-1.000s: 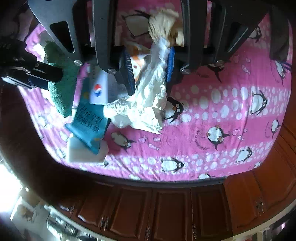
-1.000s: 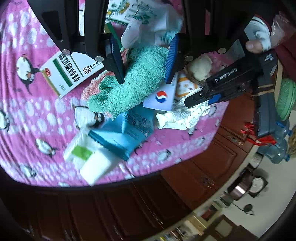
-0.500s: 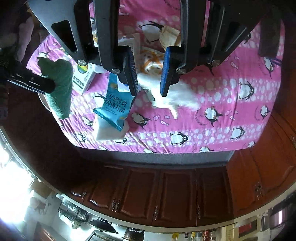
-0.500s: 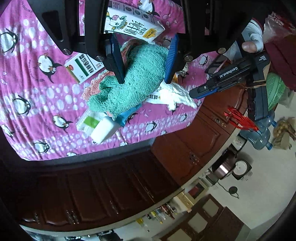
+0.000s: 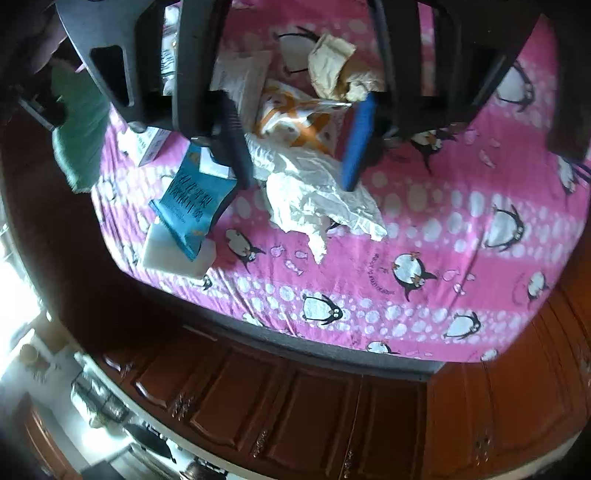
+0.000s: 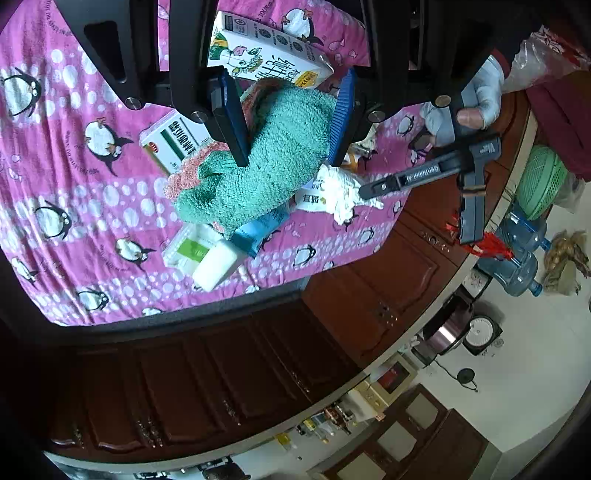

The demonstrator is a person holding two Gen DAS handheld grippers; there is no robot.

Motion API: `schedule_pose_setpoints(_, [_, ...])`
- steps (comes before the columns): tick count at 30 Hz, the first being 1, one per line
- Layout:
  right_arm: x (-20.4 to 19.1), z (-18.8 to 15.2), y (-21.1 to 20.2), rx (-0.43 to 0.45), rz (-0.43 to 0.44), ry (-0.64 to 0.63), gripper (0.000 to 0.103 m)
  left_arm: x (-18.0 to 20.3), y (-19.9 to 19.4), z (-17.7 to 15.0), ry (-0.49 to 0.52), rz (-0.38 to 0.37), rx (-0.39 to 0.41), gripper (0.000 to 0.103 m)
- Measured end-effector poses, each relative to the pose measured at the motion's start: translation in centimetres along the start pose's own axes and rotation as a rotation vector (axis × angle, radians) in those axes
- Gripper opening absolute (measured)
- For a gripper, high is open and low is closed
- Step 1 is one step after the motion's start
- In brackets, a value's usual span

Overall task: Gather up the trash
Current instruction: 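Lift the tissue and towel and carry both toward the white bucket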

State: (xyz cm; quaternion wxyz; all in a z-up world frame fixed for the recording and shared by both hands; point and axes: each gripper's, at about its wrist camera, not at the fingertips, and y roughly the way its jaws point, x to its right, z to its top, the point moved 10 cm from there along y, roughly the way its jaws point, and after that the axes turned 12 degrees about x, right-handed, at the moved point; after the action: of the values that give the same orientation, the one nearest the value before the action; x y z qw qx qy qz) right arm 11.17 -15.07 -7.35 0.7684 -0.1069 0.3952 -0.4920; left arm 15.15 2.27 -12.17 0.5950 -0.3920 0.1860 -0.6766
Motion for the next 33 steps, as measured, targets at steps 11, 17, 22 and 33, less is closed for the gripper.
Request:
schedule_pose_setpoints(11, [0.7,-0.1,0.1,-0.005,-0.008,0.002,0.041,-1.1,3.7,-1.0,0.019,0.075,-0.066,0.019])
schedule_pose_setpoints(17, [1.0,0.8,-1.0,0.027,-0.002,0.012,0.041,0.0,0.0,0.7,0.025,0.025,0.006,0.015])
schedule_pose_setpoints(22, [1.8,1.6,-2.4,0.057,-0.018,0.011,0.041,3.9,-4.0,2.6,0.089,-0.045,0.071,0.015])
schedule_pose_setpoints(33, [9.9,3.1,-9.3,0.139,-0.179,0.055,0.041,19.0,-4.6,0.4,0.275,-0.249,0.042,0.015])
